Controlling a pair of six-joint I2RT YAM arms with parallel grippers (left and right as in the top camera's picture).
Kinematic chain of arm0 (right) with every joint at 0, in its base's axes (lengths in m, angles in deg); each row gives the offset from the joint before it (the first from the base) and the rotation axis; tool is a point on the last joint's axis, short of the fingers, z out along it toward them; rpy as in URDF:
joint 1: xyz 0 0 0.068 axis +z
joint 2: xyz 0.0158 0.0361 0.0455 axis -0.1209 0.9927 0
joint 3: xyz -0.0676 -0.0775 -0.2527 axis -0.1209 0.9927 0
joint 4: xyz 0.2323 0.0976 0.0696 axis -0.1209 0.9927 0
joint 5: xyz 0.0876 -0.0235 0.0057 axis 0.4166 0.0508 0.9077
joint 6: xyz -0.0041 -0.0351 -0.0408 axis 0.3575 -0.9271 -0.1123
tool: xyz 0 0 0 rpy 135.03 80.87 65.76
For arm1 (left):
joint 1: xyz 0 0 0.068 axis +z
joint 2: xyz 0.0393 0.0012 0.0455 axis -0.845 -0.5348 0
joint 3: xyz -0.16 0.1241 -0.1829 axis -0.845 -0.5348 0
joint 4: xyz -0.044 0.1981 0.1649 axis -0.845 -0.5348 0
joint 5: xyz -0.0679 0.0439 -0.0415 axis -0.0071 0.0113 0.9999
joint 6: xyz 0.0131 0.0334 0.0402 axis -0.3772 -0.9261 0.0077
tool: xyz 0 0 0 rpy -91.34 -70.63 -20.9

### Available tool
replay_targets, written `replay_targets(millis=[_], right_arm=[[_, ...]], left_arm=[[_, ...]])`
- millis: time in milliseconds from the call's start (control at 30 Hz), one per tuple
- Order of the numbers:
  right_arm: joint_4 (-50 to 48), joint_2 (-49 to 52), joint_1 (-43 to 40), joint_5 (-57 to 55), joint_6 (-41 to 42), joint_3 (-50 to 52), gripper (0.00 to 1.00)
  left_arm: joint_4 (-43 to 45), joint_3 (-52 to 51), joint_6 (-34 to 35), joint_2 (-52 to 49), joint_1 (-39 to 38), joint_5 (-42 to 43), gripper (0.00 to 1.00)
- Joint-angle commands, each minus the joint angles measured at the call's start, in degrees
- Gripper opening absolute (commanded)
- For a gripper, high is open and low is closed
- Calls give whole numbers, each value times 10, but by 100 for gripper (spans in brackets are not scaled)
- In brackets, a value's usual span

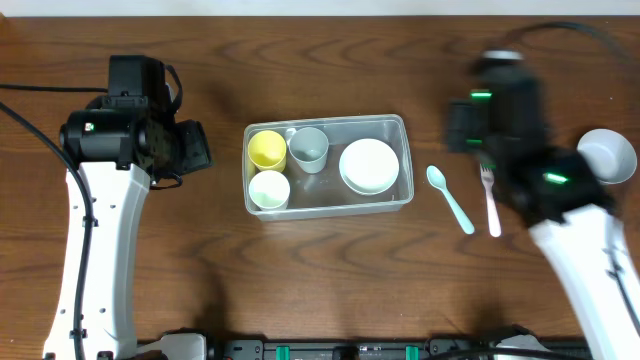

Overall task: Pack container
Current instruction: 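Move the right gripper to the yellow bowl and grasp it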

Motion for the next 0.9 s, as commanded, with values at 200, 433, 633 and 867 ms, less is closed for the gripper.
replay_targets(millis=[200,433,633,867], right_arm=[[110,57,-233,43,34,8,68],[133,164,-294,61,34,8,69],[132,263,-296,65,34,8,68],[115,355,-296,67,34,8,69]], left_arm=[[-2,-7,3,-1,2,0,64],[-2,-7,3,-1,2,0,64],[-2,-7,3,-1,2,0,64],[-2,-7,3,-1,2,0,64]])
